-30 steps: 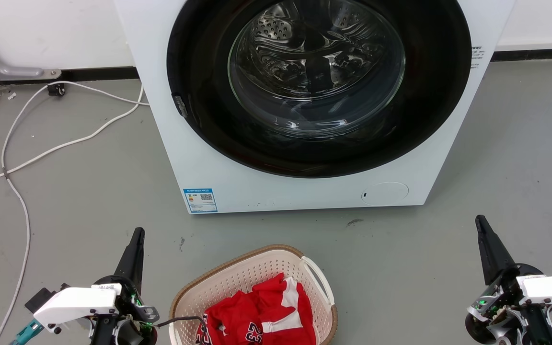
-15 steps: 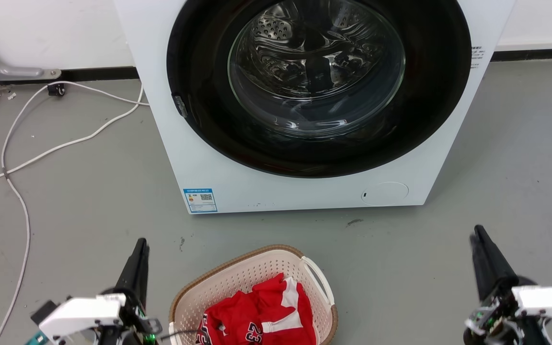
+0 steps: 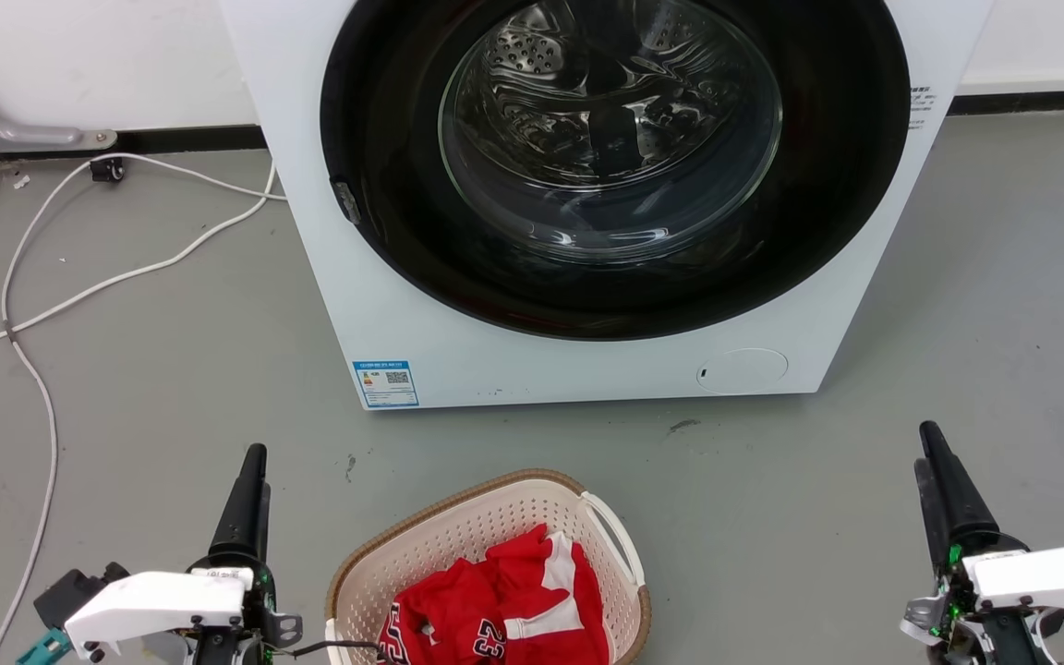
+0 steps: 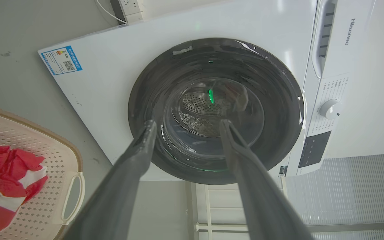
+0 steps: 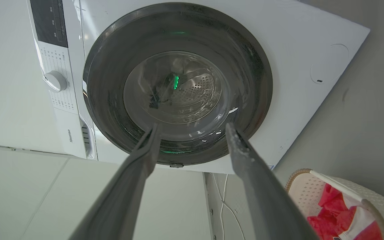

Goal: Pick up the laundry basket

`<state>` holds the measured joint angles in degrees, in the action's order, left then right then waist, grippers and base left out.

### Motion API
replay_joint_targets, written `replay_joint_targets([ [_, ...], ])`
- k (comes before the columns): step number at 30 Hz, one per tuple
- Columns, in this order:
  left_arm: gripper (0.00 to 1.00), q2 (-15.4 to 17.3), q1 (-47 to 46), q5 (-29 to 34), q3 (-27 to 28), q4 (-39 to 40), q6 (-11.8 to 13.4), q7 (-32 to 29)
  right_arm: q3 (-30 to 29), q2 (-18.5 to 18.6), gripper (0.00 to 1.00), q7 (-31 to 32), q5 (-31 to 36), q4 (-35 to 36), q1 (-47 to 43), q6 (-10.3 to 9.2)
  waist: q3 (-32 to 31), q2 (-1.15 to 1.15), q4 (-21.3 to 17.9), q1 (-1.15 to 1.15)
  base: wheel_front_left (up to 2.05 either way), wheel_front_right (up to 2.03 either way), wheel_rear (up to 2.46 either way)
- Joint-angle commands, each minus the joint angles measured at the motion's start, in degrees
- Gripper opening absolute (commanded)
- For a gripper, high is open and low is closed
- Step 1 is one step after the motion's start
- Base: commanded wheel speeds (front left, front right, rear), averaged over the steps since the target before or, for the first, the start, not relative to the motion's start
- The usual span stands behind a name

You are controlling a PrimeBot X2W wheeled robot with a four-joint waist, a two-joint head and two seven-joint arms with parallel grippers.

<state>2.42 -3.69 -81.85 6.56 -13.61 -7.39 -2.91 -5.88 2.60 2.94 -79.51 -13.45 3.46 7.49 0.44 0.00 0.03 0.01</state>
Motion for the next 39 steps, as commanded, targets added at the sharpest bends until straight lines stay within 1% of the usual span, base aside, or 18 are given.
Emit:
replay_joint_targets([
  [1,1.0,0.2,-1.0,2.8,0.2,1.7,0.2,0.7,0.3,0.1,1.0,-0.7,3.1,1.8,0.7,0.01,0.0,0.0,0.0,0.0,0.0,0.0,0.0],
  [12,1.0,0.3,-0.2,16.6,-1.8,4.6,2.4,3.4,2.3,0.2,1.0,-3.4,19.0,5.0,-0.1,0.01,0.3,0.0,0.0,0.0,0.0,0.0,0.0],
  [18,1.0,0.3,0.1,22.2,-2.6,5.5,2.9,4.7,3.2,0.2,1.0,-4.7,26.7,5.6,-0.5,0.01,0.5,0.0,0.1,0.0,0.0,0.0,0.0],
  [27,1.0,0.3,0.5,29.3,-3.2,6.7,2.3,6.6,4.3,0.2,1.0,-6.6,35.3,6.7,-1.1,0.01,0.7,0.0,0.1,0.0,0.0,0.0,0.0],
  [39,1.0,0.4,1.2,38.1,-3.8,7.0,2.4,8.8,5.2,0.3,1.0,-8.8,45.0,7.4,-1.9,0.01,0.8,0.0,0.1,0.0,0.0,0.0,0.0],
])
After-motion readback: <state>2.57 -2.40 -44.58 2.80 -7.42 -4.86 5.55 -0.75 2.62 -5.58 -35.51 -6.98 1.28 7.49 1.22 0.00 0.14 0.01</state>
